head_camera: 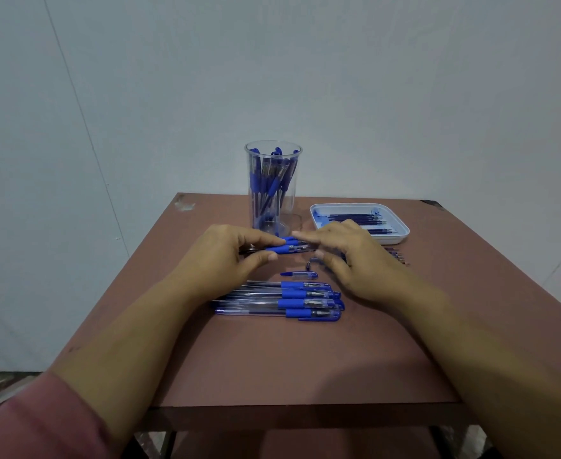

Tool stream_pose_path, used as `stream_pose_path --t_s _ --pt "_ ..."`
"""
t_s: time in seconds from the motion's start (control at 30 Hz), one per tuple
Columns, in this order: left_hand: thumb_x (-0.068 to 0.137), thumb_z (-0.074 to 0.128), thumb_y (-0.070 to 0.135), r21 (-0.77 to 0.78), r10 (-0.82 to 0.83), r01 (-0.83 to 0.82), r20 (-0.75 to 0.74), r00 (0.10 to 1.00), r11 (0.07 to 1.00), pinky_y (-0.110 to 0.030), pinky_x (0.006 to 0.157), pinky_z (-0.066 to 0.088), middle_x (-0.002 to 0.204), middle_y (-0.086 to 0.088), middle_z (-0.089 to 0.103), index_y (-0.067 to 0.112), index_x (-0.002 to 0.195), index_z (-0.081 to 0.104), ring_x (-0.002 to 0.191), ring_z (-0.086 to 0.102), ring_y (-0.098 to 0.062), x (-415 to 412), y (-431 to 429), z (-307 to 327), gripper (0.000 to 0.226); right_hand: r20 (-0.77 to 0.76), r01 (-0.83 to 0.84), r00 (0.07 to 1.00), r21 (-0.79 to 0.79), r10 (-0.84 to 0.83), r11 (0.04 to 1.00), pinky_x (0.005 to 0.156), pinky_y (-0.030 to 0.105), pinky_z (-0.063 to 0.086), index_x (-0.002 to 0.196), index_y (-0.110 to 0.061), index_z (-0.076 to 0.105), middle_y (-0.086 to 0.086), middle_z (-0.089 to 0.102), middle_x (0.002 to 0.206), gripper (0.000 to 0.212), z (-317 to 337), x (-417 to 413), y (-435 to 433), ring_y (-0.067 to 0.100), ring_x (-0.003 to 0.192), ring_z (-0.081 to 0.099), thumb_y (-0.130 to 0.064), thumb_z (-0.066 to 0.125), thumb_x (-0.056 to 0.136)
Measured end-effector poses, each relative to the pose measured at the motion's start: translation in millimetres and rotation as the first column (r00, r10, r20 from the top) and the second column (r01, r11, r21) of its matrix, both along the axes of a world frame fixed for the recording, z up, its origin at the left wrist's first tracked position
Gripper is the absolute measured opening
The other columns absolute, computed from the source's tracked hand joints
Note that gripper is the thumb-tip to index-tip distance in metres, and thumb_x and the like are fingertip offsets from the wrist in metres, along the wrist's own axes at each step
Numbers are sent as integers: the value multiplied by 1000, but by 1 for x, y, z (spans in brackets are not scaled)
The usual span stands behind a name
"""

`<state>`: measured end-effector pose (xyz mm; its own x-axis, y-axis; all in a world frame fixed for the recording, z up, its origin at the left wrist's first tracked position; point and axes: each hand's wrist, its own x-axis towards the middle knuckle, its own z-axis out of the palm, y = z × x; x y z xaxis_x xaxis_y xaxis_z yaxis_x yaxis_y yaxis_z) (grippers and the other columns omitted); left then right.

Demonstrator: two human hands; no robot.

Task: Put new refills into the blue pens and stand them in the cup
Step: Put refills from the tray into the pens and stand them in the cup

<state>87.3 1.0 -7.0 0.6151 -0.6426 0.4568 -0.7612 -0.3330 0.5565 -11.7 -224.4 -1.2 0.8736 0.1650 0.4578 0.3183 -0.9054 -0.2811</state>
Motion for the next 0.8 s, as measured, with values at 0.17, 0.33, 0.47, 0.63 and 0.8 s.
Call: stream_pose_path --t_s 0.17,0.33,0.47,0.63,0.8 --pt "86 72 30 -1 14 -14 0 1000 1000 -32 87 54 101 18 73 41 110 71 93 65 2 1 1 1 26 -109 72 991 -91 -82 993 94 41 34 124 -43 60 -21 52 105 32 5 3 -4 10 99 36 -30 60 94" --pt "86 71 31 3 21 -21 -6 1000 1000 -29 86 54 100 19 72 42 109 71 92 65 4 1 1 1 25 -173 50 982 -138 -74 989 93 36 29 112 -41 69 -15 56 110 22 6 9 -2 10 103 34 -36 64 90" --pt "86 71 32 10 28 -28 -13 1000 1000 -24 85 53 100 21 72 43 109 71 91 64 4 1 1 2 25 -131 65 989 -78 -75 995 90 32 35 105 -33 71 -19 58 99 16 7 7 -2 8 100 40 -32 65 90" --pt "86 71 32 17 36 -35 -22 999 999 -19 85 50 97 27 68 46 108 68 93 63 4 0 2 4 26 33 98 994 229 -108 968 73 9 41 92 -42 62 -22 61 88 22 10 -5 0 -2 90 58 -21 67 89" --pt "86 72 31 3 25 -25 -27 999 1000 -24 85 53 99 21 72 44 108 70 91 65 3 -2 0 3 25 37 17 999 330 -31 944 72 6 43 93 -26 69 -18 66 83 16 8 -9 12 -2 83 62 -11 69 87"
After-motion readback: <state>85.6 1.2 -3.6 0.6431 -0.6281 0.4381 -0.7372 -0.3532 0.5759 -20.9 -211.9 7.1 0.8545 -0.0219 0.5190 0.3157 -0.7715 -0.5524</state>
